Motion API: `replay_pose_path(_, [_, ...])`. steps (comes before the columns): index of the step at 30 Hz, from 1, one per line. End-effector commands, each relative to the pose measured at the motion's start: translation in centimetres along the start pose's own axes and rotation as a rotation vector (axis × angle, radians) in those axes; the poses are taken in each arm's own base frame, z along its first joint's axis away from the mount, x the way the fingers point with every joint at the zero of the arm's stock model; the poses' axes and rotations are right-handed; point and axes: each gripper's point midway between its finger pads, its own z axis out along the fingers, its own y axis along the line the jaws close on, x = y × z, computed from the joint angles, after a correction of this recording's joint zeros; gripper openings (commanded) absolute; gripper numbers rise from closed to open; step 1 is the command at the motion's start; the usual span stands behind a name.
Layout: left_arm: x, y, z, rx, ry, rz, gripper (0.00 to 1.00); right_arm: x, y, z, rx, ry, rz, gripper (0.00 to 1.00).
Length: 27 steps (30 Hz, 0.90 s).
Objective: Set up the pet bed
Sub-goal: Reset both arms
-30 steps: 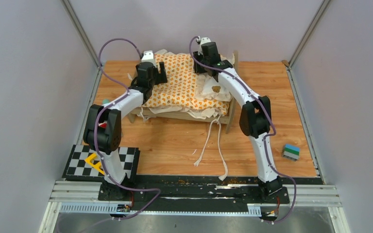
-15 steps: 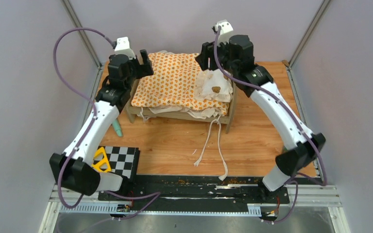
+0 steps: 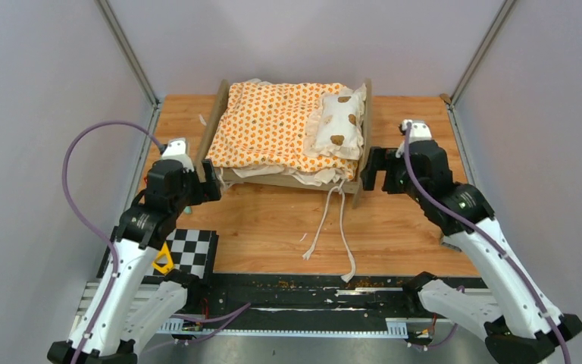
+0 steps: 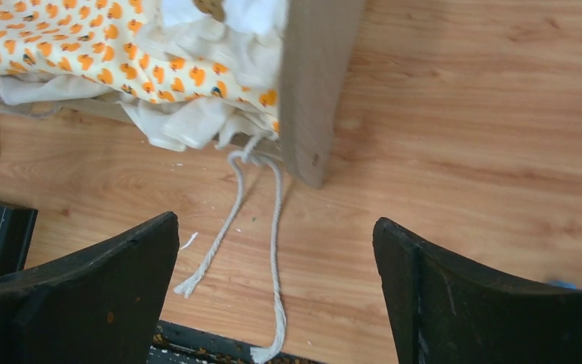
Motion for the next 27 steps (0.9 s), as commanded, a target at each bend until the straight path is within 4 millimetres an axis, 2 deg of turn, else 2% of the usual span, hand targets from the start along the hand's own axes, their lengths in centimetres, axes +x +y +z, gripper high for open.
replay_pose_path(1, [1.0, 2.3, -1.9, -0.101, 0.016, -0.02, 1.0, 3.4, -4.7, -2.8, 0.225, 0.053, 0.122, 1.0])
replay_pose_path(3, [1.1, 3.1, -2.6, -0.133, 0.009, -0.002, 1.0, 5.1, -5.6, -3.2, 0.272, 0.094, 0.141, 1.0])
replay_pose_path(5, [1.0, 3.1, -3.3, -0.114, -0.028, 0.005, 1.0, 6.1, -6.3, -3.5, 0.299, 0.12, 0.125, 1.0])
replay_pose_path(11, [0.6, 2.8, -4.8, -0.037, -0.168, -0.017, 1.0, 6.7, -8.5, -4.5, 0.354, 0.043, 0.073, 1.0])
replay_pose_path(14, [0.8, 2.7, -4.8, -0.025, -0.183, -0.021, 1.0, 6.2, -7.8, -4.8, 0.293, -0.008, 0.076, 1.0])
replay_pose_path(17, [1.1, 2.8, -4.6, -0.035, -0.168, -0.028, 1.0, 5.8, -7.9, -5.2, 0.283, -0.072, 0.104, 1.0])
replay_pose_path(21, [1.2, 3.0, -4.9, -0.036, -0.178, -0.037, 1.0, 6.5, -7.5, -5.1, 0.218, -0.136, 0.137, 1.0])
replay_pose_path(27, [1.4, 2.5, -5.1, -0.006, -0.178, -0.036, 1.0, 6.4, -7.3, -6.3, 0.176, -0.195, 0.158, 1.0])
